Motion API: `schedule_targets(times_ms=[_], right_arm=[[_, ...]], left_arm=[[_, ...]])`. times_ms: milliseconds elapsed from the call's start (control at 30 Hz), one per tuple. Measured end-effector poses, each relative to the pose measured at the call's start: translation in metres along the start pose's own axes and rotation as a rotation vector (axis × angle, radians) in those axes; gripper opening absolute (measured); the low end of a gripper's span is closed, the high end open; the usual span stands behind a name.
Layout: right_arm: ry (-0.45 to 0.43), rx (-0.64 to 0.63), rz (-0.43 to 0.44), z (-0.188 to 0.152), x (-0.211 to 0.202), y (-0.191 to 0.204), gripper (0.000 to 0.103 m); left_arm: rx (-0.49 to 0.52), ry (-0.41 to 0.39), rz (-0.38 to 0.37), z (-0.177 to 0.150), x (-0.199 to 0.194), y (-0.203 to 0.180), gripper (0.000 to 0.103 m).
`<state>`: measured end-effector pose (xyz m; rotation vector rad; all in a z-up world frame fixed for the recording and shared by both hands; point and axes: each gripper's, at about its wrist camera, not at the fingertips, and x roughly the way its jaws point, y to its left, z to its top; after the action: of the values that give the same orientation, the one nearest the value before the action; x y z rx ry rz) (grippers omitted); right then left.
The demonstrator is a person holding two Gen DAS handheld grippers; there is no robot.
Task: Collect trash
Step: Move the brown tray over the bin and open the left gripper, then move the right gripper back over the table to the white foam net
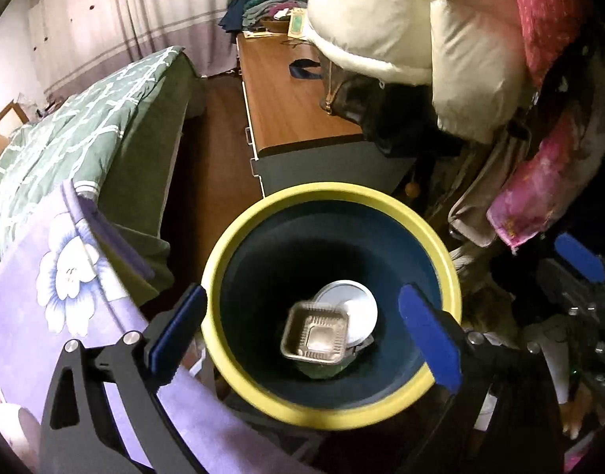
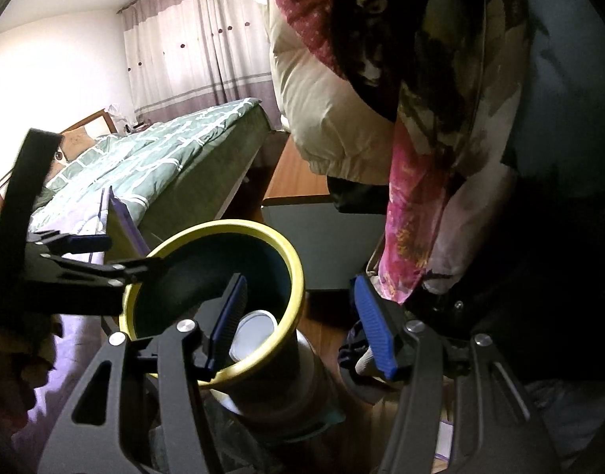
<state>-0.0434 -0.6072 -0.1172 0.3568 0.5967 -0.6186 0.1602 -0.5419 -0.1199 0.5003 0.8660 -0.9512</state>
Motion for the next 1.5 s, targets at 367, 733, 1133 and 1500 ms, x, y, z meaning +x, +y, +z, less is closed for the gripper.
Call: schedule_targets(times_ms=[367, 733, 1133, 1500], right_arm=[[0.027, -0.041, 0.069, -0.005, 0.013, 0.034, 0.058], [0.02, -0.147, 0.171, -0.007, -0.002, 0.106, 0.059], [0.058, -0.315, 0.351, -0.024, -0.018, 0.223, 0.06], [0.077, -0.459, 0.539, -0.032, -0.036, 0.333, 0.06]], left_arm=[[-0.199, -0.251, 0.175, -0.095, -0.16, 0.073, 0.098], [-0.427, -0.321, 0.409, -0.213, -0.255, 0.152, 0.098], [-0.576, -0.373, 0.591, -0.306, -0.325, 0.201, 0.098], [-0.69, -0.397, 0.699, -0.367, -0.373, 0.237, 0.098]])
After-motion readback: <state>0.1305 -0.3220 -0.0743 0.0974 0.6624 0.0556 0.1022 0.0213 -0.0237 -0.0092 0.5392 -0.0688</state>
